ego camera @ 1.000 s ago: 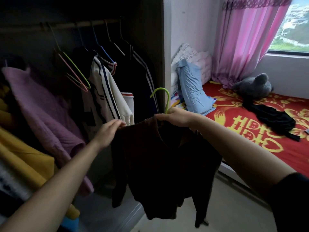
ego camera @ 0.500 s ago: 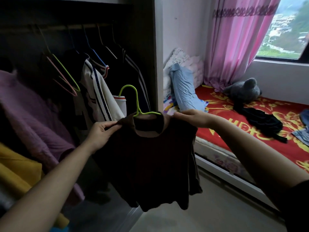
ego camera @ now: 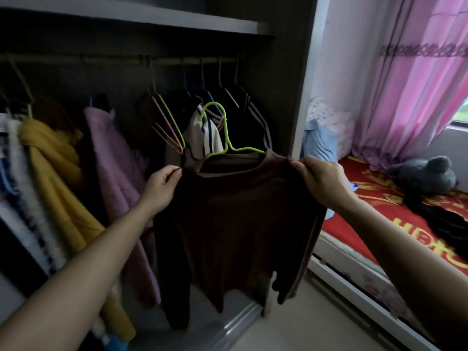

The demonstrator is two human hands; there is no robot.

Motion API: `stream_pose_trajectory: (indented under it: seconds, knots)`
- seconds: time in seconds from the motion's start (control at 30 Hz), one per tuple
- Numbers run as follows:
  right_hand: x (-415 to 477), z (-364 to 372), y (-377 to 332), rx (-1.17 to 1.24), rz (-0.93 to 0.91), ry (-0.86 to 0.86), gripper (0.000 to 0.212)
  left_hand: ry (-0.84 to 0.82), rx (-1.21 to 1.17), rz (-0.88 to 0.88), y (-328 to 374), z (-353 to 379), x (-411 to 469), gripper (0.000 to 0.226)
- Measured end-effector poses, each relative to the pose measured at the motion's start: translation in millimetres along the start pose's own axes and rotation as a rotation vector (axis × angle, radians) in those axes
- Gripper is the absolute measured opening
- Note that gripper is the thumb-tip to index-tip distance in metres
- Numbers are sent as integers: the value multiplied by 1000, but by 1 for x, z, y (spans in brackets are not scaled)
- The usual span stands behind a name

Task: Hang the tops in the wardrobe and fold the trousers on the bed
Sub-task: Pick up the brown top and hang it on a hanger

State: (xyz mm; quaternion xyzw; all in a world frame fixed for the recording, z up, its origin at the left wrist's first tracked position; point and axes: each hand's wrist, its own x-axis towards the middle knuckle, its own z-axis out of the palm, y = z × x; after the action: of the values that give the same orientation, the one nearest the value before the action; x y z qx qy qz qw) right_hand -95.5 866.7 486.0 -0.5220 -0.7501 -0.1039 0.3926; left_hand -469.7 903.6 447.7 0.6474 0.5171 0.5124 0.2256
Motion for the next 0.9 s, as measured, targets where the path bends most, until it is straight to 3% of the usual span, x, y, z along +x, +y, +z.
stream_pose_trajectory:
  seconds: [0.27,0.47,0.57,0.7,0.77,0.9]
  knots:
    - [40,32,-74,-43,-110,13,31,124,218,36,-31,-62,30,17]
    - [70,58,-128,-140,-19,10,40,269,903,155,-34,-112,64,42]
    - [88,73,-155,-165,1,1,43,368,1130,179,-27,-130,74,60]
    - [133,96,-185,-187,23,66,42,358,1097,-96,-13,-166,101,82]
    - [160,111,-196,-162,27,101,40,274,1088,-207,-14,-178,111,78]
    - [210,135,-214,-84,0,187,34,186,1238,-211,-23,-180,114,70]
